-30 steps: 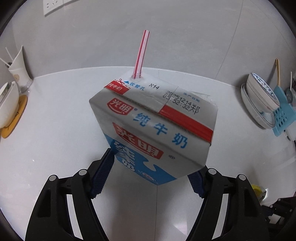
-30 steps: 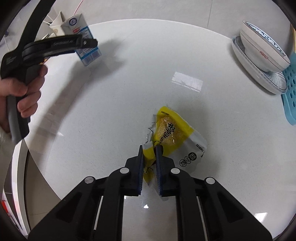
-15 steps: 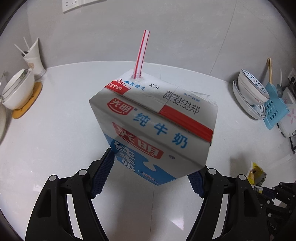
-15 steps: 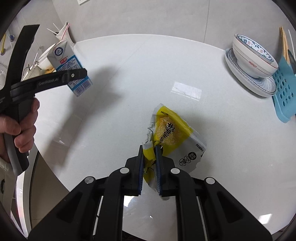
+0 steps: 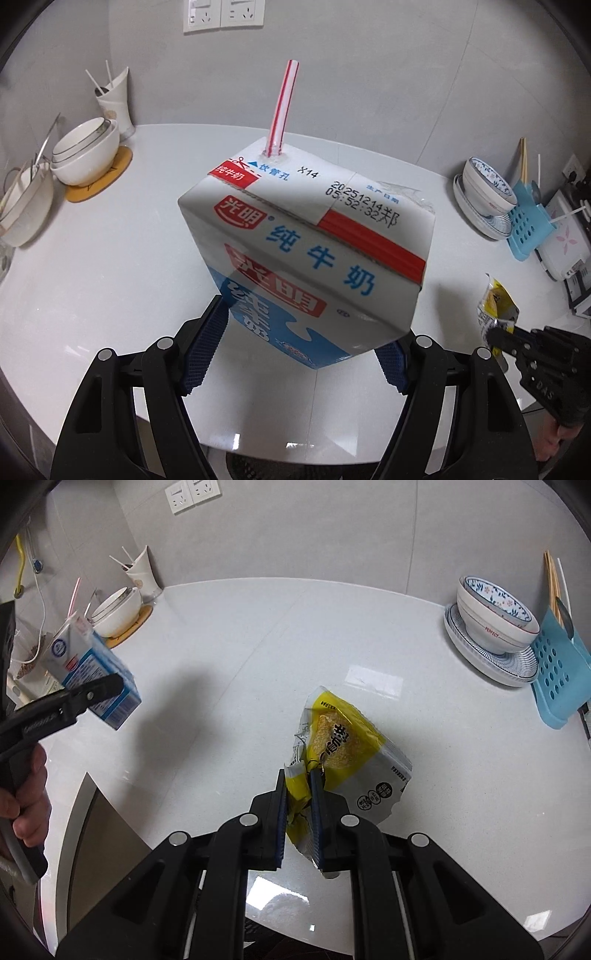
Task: Collect trash
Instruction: 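Carry the milk carton and yellow wrapper down over the wastebasket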
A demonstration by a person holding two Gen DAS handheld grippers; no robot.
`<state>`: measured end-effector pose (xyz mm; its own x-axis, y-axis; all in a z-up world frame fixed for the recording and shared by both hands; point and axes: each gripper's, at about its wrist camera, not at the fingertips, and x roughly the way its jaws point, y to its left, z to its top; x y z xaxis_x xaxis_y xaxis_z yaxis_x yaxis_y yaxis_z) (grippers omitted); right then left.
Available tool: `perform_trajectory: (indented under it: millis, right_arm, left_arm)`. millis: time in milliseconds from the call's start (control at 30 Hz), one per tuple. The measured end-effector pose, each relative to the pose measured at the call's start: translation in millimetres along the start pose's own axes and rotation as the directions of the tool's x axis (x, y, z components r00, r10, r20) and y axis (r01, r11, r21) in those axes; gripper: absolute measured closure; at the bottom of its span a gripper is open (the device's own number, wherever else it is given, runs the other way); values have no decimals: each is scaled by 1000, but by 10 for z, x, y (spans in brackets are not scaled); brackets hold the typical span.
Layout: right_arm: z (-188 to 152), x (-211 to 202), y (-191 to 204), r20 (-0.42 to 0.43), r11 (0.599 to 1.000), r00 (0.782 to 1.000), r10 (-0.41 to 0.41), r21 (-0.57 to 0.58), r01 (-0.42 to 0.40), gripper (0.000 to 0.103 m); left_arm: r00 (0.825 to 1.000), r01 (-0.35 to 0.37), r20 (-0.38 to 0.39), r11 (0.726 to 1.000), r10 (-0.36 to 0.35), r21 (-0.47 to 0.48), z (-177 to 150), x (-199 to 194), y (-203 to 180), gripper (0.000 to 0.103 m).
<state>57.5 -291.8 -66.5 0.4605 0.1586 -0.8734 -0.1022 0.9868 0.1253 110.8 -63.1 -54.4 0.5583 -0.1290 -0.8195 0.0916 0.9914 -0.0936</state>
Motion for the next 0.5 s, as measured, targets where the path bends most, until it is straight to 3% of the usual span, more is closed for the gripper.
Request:
perform_trajectory:
  millis: [500]
  right_arm:
    - [-272, -253, 692, 34, 997, 998, 54, -58, -52, 92]
  left_arm:
    - [998, -24, -51, 999, 22, -30, -695, -506, 324, 31]
